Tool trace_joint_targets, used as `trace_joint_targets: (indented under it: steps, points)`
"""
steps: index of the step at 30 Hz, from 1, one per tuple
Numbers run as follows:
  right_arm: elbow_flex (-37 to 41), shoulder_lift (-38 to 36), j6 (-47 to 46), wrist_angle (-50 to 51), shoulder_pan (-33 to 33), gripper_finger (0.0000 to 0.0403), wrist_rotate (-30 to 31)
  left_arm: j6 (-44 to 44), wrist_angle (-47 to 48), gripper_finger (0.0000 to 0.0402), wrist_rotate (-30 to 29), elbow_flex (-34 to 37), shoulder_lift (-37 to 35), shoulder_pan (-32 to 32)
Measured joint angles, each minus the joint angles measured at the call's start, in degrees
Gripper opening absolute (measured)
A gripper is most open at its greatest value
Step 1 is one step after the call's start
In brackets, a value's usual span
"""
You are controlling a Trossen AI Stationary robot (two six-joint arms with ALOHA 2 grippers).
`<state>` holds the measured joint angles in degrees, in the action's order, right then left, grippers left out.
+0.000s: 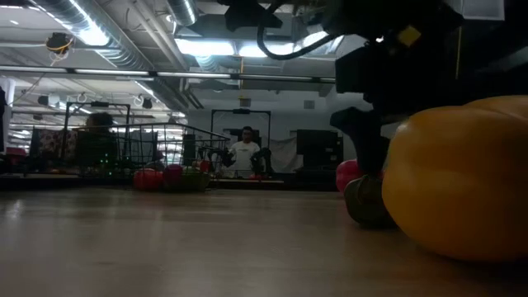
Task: Sort produce into baskets
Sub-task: Put the green chili pepper into the silver wire basket
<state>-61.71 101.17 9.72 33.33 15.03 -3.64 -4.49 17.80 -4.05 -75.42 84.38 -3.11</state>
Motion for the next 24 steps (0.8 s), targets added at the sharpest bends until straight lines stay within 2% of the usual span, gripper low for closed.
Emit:
trace_joint_targets:
  steps: [4,13,24]
  points:
    - [0.0,0.68,0.0,-0.33,0.0,0.0281,-0.51,-0.04,0.0,0.0292,0.0,0.0,0.0,0.0]
    - [-0.02,1.41,0.02,-0.48,-0.04,0.0197,-1.52,-0.03,1.9,0.0292,0.0,0.04,-0.88,0.0]
    - [-0.06,1.32,0.01,-0.53,-0.04,0.0101,-1.3,-0.48,9.23,0.0292,-0.14,0.0,-10.49,0.0]
